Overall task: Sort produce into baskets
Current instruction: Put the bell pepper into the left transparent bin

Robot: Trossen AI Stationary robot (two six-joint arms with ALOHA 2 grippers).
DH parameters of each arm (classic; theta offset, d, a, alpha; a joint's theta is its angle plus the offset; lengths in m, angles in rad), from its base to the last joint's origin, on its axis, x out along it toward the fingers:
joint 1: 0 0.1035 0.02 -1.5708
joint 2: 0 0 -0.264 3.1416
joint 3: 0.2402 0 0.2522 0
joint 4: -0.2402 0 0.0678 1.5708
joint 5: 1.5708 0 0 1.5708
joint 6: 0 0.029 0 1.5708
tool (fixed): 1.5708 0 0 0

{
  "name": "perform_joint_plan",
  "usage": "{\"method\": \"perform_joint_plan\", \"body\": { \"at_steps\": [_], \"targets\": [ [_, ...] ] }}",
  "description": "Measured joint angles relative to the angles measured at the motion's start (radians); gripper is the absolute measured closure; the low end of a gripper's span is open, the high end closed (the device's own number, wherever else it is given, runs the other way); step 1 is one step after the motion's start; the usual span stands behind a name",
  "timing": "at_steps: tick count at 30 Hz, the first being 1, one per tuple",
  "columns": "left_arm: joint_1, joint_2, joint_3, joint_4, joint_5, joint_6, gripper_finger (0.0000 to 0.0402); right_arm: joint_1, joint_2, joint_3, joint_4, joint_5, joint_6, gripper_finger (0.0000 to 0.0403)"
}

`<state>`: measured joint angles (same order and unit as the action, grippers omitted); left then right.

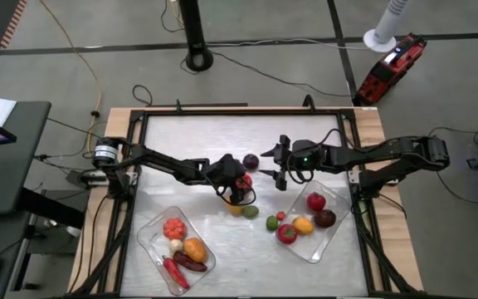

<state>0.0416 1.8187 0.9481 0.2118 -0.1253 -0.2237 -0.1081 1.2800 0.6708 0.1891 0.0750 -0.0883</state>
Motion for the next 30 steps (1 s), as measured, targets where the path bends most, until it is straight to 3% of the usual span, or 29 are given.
{"method": "perform_joint_plan", "body": {
  "at_steps": [11, 19, 23, 30],
  "targets": [
    [-0.009, -0.018, 0.001, -0.052, -0.013, 0.058, 0.0091, -0.012, 0.0, 0.0, -0.025, 0.004, 0.001, 0.0111],
    [-0.009, -0.248, 0.0, -0.226, 0.055, 0.057, 0.009, -0.026, -0.092, 0.0, -0.088, 0.029, 0.002, 0.0111],
    [-0.01, -0.394, -0.002, -0.336, 0.127, 0.039, 0.009, -0.025, -0.123, -0.044, -0.063, 0.033, 0.009, 0.0111],
    [-0.051, -0.58, -0.001, -0.495, 0.401, -0.16, 0.0089, -0.062, -0.172, -0.071, -0.065, 0.039, 0.011, 0.0111]
  ]
}}
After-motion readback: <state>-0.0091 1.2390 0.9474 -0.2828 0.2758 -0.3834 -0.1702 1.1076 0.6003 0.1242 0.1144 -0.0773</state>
